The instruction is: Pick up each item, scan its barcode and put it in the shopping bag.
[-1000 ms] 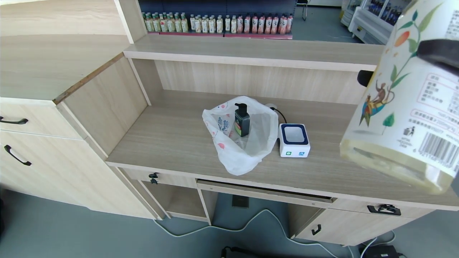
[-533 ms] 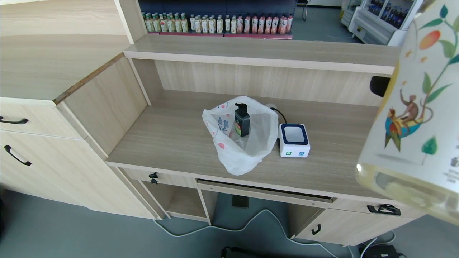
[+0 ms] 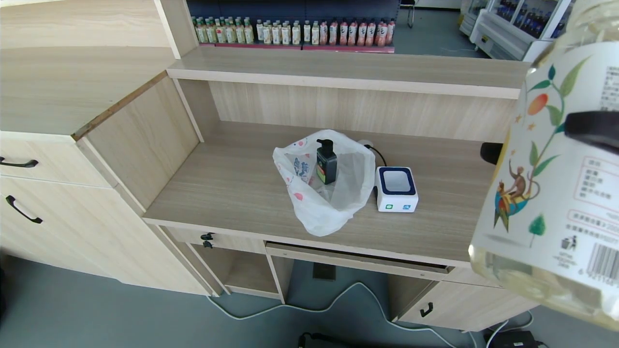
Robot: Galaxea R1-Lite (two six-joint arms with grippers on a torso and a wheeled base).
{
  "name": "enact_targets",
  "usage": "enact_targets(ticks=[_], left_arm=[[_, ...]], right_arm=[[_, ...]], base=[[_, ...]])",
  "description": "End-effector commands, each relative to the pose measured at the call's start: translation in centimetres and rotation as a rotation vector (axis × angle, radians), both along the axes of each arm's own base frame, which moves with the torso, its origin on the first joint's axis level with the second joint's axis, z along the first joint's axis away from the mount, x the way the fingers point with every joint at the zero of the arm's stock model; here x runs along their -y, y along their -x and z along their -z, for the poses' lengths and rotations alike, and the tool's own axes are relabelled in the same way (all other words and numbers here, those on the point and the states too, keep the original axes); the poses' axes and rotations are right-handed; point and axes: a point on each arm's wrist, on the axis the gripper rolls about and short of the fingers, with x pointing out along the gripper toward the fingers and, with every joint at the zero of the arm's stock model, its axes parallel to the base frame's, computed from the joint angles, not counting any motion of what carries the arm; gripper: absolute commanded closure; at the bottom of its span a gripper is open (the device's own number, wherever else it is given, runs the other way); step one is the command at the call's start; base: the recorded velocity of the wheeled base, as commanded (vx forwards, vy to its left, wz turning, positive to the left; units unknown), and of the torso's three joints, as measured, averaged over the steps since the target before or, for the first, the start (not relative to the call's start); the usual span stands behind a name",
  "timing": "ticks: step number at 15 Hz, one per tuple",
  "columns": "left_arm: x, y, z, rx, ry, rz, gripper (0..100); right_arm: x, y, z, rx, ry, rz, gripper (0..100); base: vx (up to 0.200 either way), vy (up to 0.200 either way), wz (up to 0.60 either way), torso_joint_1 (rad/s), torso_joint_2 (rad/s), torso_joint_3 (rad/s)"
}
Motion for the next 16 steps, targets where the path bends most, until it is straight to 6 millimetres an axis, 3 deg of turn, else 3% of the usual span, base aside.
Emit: enact_targets(ticks=[1,16], left_arm=[[0.0,0.0,0.0,0.001,0.0,0.0,0],[0.0,0.0,0.0,0.001,0.0,0.0,0]], right_arm=[[-0.1,0.0,0.0,0.001,0.0,-0.006,100],[-0.9,1.0,-0.2,0.01,-0.001,-0.103,100]], base=[[0.0,0.0,0.0,0.0,0.0,0.0],[0.0,0.0,0.0,0.0,0.0,0.0]])
